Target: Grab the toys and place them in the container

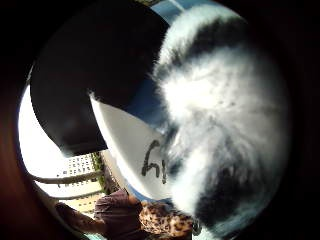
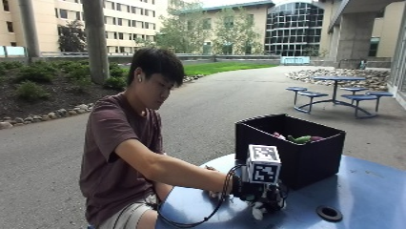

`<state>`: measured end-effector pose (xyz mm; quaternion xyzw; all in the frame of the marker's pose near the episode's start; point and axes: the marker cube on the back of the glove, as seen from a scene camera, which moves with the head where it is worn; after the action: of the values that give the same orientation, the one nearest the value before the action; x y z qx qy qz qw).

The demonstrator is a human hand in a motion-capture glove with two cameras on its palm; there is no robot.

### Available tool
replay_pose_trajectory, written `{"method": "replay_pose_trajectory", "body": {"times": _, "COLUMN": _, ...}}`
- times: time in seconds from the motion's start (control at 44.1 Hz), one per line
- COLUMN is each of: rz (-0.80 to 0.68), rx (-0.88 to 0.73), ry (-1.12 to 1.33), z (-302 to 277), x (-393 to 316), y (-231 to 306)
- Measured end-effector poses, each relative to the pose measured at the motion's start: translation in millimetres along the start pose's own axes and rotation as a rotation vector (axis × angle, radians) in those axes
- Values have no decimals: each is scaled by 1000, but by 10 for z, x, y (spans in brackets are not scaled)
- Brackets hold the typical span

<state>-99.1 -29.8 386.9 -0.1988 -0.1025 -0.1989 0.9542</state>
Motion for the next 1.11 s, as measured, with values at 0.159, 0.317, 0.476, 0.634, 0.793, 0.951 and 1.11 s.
{"method": "replay_pose_trajectory", "body": {"times": 0.159, "rz": 64, "rx": -16, "ry": -64, "z": -142, "x": 147, "y": 19}}
{"method": "replay_pose_trajectory", "body": {"times": 0.317, "rz": 165, "rx": 12, "ry": -71, "z": -561, "x": 259, "y": 103}}
{"method": "replay_pose_trajectory", "body": {"times": 0.476, "rz": 205, "rx": 68, "ry": -37, "z": -1316, "x": 196, "y": 220}}
{"method": "replay_pose_trajectory", "body": {"times": 0.634, "rz": 222, "rx": 77, "ry": 45, "z": -2069, "x": -87, "y": 285}}
{"method": "replay_pose_trajectory", "body": {"times": 0.793, "rz": 203, "rx": 103, "ry": 119, "z": -2593, "x": -511, "y": 282}}
{"method": "replay_pose_trajectory", "body": {"times": 0.951, "rz": 158, "rx": 121, "ry": 169, "z": -2757, "x": -919, "y": 148}}
{"method": "replay_pose_trajectory", "body": {"times": 1.11, "rz": 136, "rx": 97, "ry": 184, "z": -2698, "x": -1503, "y": -147}}
